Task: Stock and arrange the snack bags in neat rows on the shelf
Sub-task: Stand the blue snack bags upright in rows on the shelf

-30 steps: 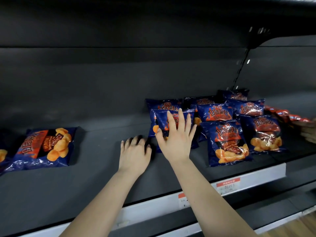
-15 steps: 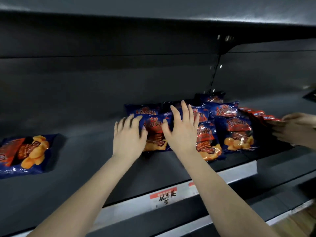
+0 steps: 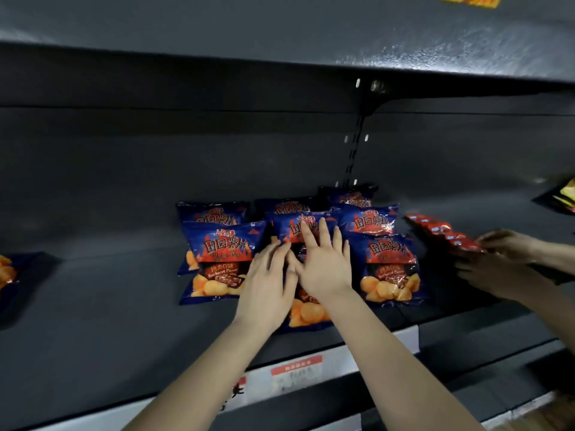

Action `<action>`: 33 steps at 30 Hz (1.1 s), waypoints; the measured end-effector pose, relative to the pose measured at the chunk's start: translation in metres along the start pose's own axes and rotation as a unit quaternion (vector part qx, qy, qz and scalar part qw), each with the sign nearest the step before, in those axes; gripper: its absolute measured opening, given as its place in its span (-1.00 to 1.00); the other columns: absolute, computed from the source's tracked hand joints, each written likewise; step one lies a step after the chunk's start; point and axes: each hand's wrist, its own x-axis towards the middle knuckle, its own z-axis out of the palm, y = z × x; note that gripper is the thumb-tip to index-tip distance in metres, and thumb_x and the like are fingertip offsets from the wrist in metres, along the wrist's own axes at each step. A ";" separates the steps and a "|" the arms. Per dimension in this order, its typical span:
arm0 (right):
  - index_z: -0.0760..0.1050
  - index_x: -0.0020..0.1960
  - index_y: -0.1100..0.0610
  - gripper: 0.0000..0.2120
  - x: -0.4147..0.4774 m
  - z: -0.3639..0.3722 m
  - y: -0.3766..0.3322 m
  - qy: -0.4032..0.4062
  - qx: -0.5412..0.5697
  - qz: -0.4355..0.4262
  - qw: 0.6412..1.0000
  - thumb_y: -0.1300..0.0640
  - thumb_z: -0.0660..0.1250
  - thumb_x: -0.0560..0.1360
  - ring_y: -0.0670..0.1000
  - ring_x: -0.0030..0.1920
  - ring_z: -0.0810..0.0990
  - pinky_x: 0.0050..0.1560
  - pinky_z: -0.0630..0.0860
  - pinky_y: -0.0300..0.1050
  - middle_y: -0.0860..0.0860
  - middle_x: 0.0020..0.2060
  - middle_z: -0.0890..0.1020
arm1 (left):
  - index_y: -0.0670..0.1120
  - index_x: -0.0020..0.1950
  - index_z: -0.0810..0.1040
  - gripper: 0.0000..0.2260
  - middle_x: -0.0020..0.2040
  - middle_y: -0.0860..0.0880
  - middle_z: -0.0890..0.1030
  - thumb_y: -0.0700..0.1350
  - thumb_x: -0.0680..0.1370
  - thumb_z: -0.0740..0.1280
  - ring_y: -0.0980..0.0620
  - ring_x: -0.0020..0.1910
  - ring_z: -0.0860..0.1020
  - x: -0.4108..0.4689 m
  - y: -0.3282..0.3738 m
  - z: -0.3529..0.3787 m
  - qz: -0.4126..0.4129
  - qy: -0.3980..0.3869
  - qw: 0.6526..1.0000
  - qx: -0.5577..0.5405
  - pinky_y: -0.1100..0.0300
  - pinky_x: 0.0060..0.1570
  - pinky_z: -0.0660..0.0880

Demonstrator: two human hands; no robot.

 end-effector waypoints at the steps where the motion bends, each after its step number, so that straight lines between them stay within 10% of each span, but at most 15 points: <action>1: -0.08 0.56 -0.10 -0.35 0.000 0.001 0.000 0.004 0.007 -0.005 1.000 -0.29 -0.01 0.55 0.21 0.53 -0.15 0.49 -0.08 0.20 0.07 0.56 -0.10 | -0.11 0.46 0.28 -0.60 0.44 -0.13 0.32 -0.12 0.61 0.16 -0.08 0.46 0.24 -0.002 -0.002 0.002 -0.002 -0.006 1.000 -0.007 0.07 0.43 0.17; 15: -0.04 0.55 -0.12 -0.38 0.004 0.007 0.003 0.008 0.052 -0.030 0.998 -0.27 0.00 0.55 0.09 0.55 -0.12 0.50 -0.07 0.17 0.00 0.56 -0.07 | -0.12 0.49 0.21 -0.56 0.48 -0.14 0.24 -0.24 0.60 0.14 -0.02 0.52 0.09 -0.003 -0.004 0.012 -0.019 -0.003 0.999 -0.036 0.33 0.32 0.06; 22: 0.10 0.54 -0.07 -0.44 0.001 0.004 -0.001 0.061 0.060 -0.025 0.996 -0.20 0.03 0.58 0.03 0.55 -0.10 0.43 -0.30 0.26 -0.02 0.55 0.04 | -0.06 0.52 0.10 -0.52 0.52 -0.15 0.14 -0.19 0.62 0.14 -0.10 0.50 0.17 -0.002 -0.001 0.007 -0.017 -0.013 0.999 -0.047 0.19 0.26 0.37; 29: 0.30 0.46 0.05 -0.56 -0.001 -0.013 -0.051 0.172 0.078 -0.108 0.976 0.02 0.15 0.59 0.06 0.55 -0.01 0.44 -0.31 0.19 0.04 0.51 0.21 | -0.08 0.53 0.07 -0.45 0.53 -0.05 0.14 -0.35 0.57 0.10 0.08 0.52 0.06 -0.002 -0.010 -0.029 -0.003 0.019 0.996 -0.090 0.57 0.32 -0.07; 33: 0.30 0.46 0.07 -0.56 -0.006 -0.006 -0.101 0.151 0.110 -0.154 0.970 0.05 0.16 0.60 0.06 0.55 -0.03 0.44 -0.31 0.16 0.05 0.52 0.18 | -0.10 0.52 0.14 -0.42 0.50 -0.06 0.21 -0.37 0.52 0.14 0.02 0.52 0.09 -0.014 -0.036 -0.071 -0.004 0.051 0.998 -0.029 0.26 0.47 0.00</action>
